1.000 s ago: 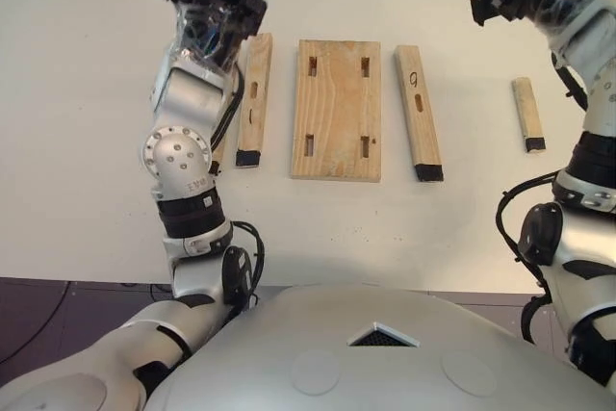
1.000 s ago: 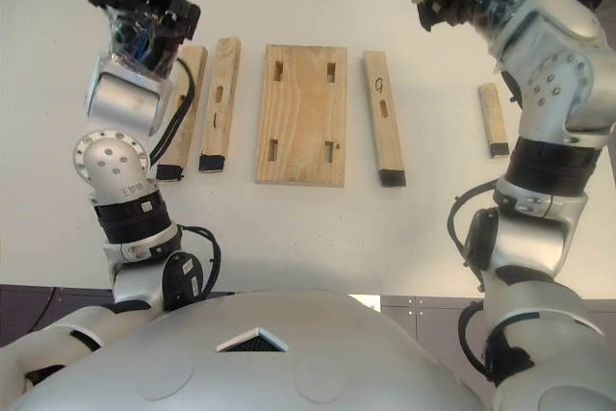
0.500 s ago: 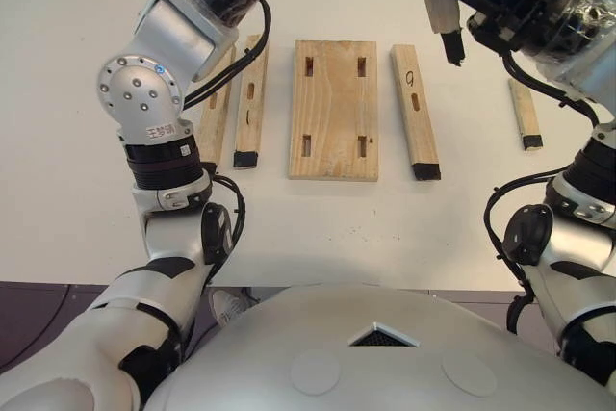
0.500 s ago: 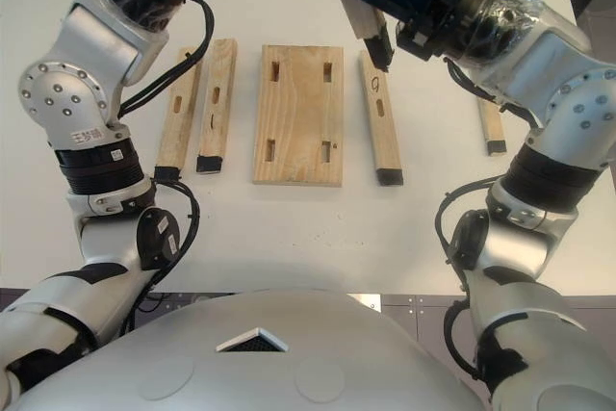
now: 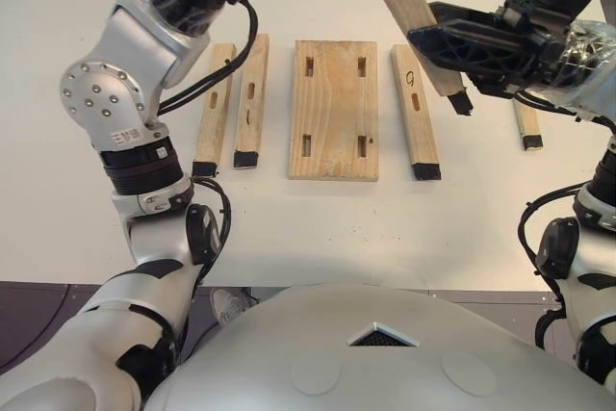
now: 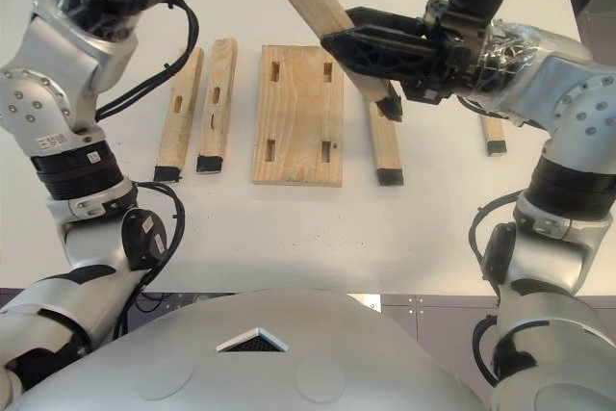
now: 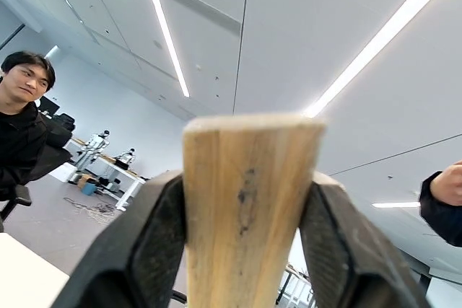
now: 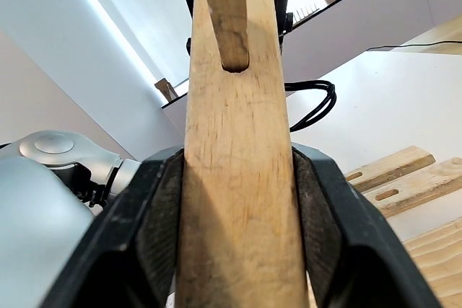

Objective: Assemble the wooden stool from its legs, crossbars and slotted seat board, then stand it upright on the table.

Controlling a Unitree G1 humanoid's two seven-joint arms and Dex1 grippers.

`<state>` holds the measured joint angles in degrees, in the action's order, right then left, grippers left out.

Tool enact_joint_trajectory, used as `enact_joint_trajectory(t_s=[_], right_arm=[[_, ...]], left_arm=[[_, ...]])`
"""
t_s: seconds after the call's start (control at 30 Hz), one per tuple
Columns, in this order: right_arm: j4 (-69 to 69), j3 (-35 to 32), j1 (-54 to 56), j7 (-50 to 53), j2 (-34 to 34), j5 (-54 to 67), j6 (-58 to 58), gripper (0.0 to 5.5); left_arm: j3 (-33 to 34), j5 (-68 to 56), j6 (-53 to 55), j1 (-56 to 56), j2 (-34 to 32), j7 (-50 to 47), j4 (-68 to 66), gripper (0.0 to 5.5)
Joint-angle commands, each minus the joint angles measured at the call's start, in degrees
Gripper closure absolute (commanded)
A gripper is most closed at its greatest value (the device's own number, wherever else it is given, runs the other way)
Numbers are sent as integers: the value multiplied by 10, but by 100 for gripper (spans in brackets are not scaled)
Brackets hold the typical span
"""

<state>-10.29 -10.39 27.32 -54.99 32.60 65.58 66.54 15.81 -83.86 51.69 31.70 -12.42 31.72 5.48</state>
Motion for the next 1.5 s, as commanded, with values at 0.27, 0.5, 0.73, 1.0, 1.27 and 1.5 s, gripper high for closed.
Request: enact_joint_trajectory(t_s=[0.27, 0.5, 0.73, 1.0, 1.27, 1.5], right_arm=[[-16, 27, 11, -17, 5, -45, -43, 348], [-47, 62, -33, 12, -8, -49, -32, 216], [109, 18, -7, 202, -77, -178, -137, 259], [279, -45, 80, 260, -45, -240, -178, 389], [402, 0, 166, 149, -5, -309, -198, 515], [427, 28, 188, 83, 7, -350, -200, 550]], left_arm=[[1, -11, -4, 4, 7, -3, -10, 340], [70, 66, -56, 50, -84, 35, -174, 350], [53, 181, -97, -16, -138, 122, -132, 350], [52, 166, -80, -167, -136, 147, 53, 350], [5, 218, -134, -187, -88, 161, 54, 350], [-21, 284, -160, -167, -108, 208, -20, 350]])
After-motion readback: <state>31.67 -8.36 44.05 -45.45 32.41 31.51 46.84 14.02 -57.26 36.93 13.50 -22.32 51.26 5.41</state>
